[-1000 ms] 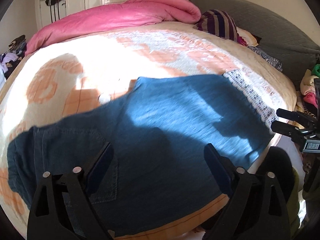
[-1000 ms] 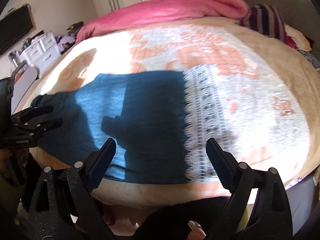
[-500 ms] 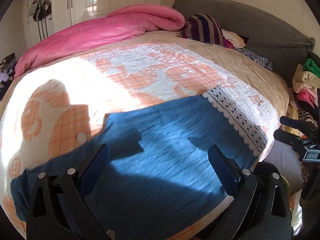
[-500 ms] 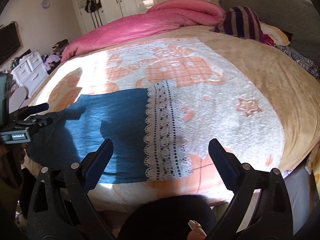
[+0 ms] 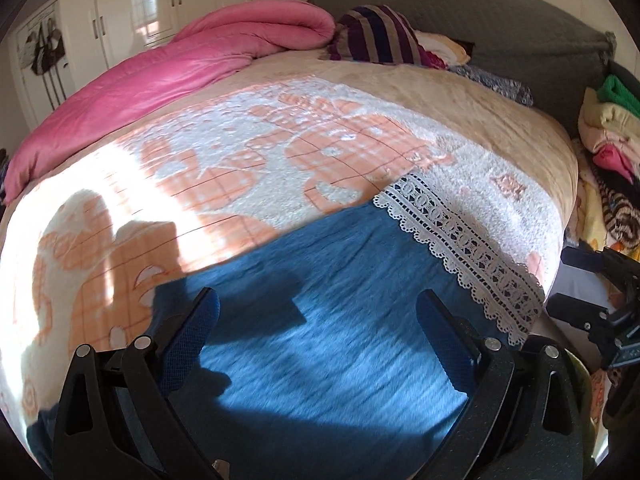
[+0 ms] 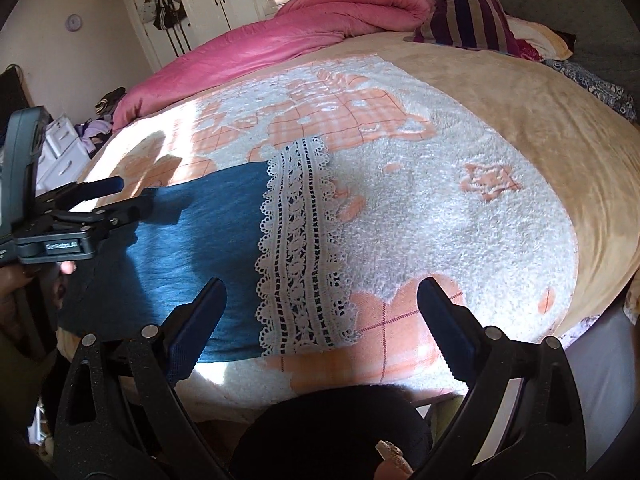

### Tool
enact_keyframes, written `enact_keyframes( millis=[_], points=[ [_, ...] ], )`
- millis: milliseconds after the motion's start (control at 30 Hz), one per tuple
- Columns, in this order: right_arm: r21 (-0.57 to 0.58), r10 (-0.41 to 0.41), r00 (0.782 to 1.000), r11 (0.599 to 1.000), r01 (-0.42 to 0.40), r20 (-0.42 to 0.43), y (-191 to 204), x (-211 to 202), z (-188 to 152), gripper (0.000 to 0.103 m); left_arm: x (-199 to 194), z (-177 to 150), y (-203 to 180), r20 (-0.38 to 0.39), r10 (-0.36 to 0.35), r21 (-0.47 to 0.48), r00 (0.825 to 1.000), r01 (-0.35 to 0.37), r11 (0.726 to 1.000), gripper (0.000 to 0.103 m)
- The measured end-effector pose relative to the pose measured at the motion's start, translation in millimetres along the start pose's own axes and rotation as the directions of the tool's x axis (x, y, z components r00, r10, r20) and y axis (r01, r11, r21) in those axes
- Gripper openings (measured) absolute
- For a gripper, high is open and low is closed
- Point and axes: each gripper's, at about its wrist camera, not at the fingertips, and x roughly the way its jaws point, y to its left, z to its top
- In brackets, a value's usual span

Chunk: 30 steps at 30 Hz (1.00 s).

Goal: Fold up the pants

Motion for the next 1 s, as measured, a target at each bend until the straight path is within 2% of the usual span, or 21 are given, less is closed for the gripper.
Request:
enact_keyframes(
  millis=[467, 700, 833, 900, 933, 967, 1000],
  points=[
    [0.041, 0.043, 0.998, 0.998, -0.041, -0.037, 1, 13, -9, 0.09, 68, 51, -28, -0.08, -0.087, 0.092, 0.993, 0.094, 0.991, 0.098],
    [0.092, 0.038, 0.998, 0.995, -0.033, -0.05, -4, 16, -12, 0.09, 105, 74, -30, -0.151, -0.172, 0.072, 0.973, 0.185, 0.98, 0.098],
    [0.141, 0.053, 0.997, 0.989, -0.044, -0.057, -9, 19, -15, 0.09, 122, 80, -33, -0.166, -0.211, 0.07, 0.963, 0.225, 0.972, 0.097],
    [0.154, 0.059, 0.996, 0.987, -0.048, -0.064, -10, 21, -16, 0.09, 129, 80, -38, -0.183, -0.249, 0.079, 0.951, 0.267, 0.96, 0.097],
    [0.162, 0.071, 0.995, 0.985, -0.059, -0.065, -10, 23, -16, 0.09, 131, 80, -39, -0.189, -0.258, 0.083, 0.948, 0.277, 0.957, 0.095],
    [0.165, 0.074, 0.995, 0.984, -0.062, -0.067, -10, 24, -16, 0.09, 134, 79, -41, -0.196, -0.265, 0.086, 0.944, 0.286, 0.954, 0.083],
    [0.17, 0.077, 0.995, 0.983, -0.065, -0.069, -9, 26, -16, 0.09, 137, 78, -43, -0.211, -0.284, 0.084, 0.935, 0.307, 0.948, 0.076]
  ],
)
